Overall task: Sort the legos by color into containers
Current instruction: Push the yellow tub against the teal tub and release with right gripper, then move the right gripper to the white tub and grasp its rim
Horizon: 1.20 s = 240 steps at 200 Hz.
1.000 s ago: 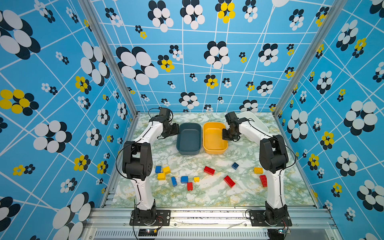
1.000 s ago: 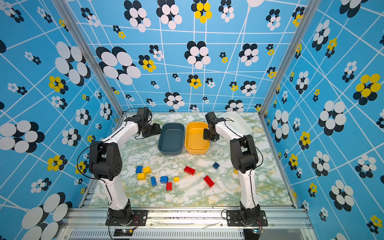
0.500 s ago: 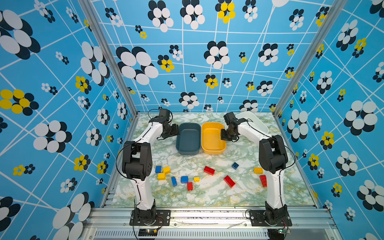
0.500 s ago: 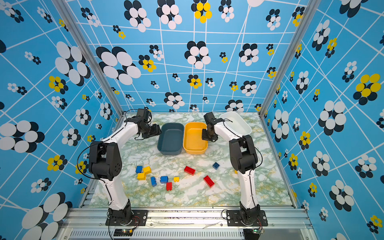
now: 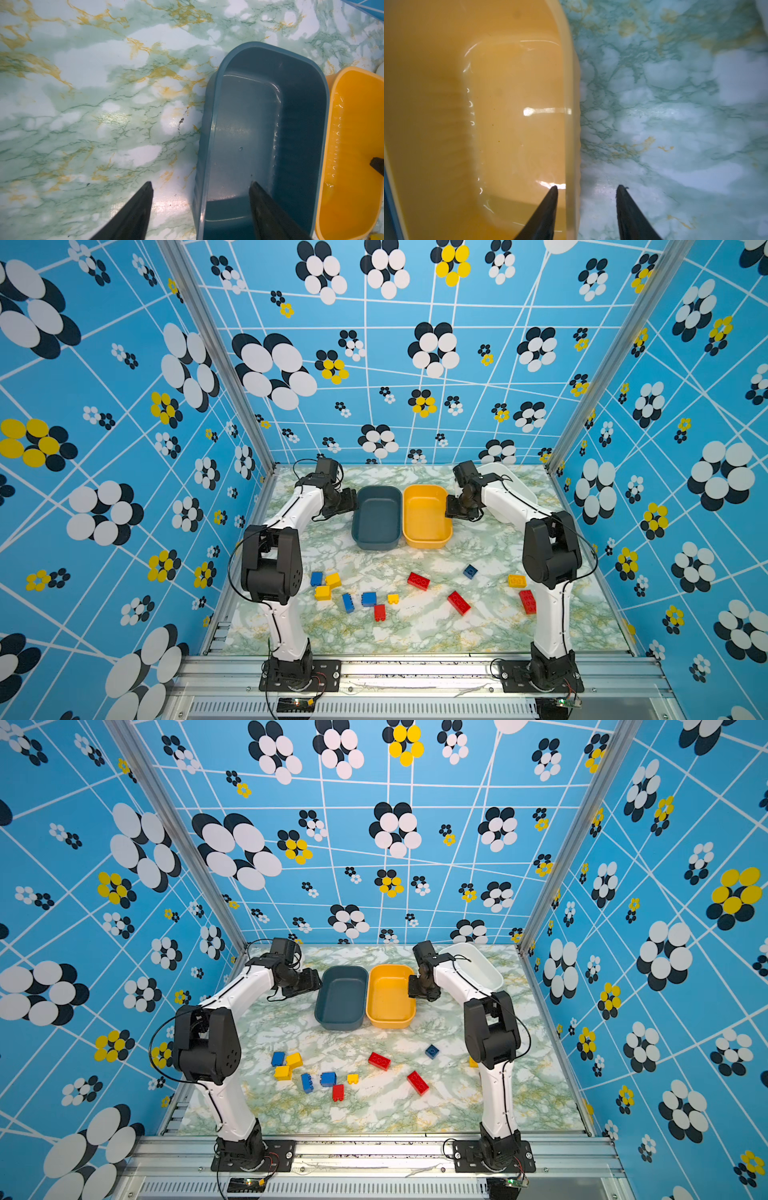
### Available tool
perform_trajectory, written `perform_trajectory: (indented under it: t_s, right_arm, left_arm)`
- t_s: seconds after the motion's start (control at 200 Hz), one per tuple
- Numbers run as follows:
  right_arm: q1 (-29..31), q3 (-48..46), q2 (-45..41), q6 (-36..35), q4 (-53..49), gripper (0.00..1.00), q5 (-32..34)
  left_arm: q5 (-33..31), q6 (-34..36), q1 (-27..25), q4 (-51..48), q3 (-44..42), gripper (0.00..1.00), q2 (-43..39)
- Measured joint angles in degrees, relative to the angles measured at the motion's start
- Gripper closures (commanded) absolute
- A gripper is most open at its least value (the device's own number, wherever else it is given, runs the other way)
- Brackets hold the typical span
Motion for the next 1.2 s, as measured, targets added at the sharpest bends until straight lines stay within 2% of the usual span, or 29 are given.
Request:
perform_trajectory:
  t_s: [0.245,0.345,0.53,0.775,0.949,1.199]
  right_arm:
    - [-8.24,6.32,-2.01,-2.86,-3.02,0.4,1.81]
    - [-12.17,9.53,-1.79,-3.74,-4.31,0.34,3.67]
    - [-18.12,19.06,2.93,-4.66,-6.21,0.28,8.11]
    - [-21.44,30.29,13.84,-8.26,-9.75,0.16,12.94]
    - [-23.61,35.08,18.51,-10.99,-11.19,0.15,14.16]
    - [-25.97,38.1,20.46,-14.88,-11.63,0.15,13.31]
  left_arm:
    - [0.04,-0.2,0.55,1.16,-2.54,0.21,-3.21]
    - [0.02,-0.44,0.72,1.77,-3.41,0.2,-3.82]
    - [0.04,-0.85,0.92,2.4,-4.42,0.19,-4.33]
    - [0.0,-1.07,1.03,2.62,-5.62,0.18,-6.23]
    - [0.0,-1.07,1.46,2.82,-5.97,0.18,-6.71]
    - [0.0,-1.07,1.86,2.82,-6.19,0.18,-6.71]
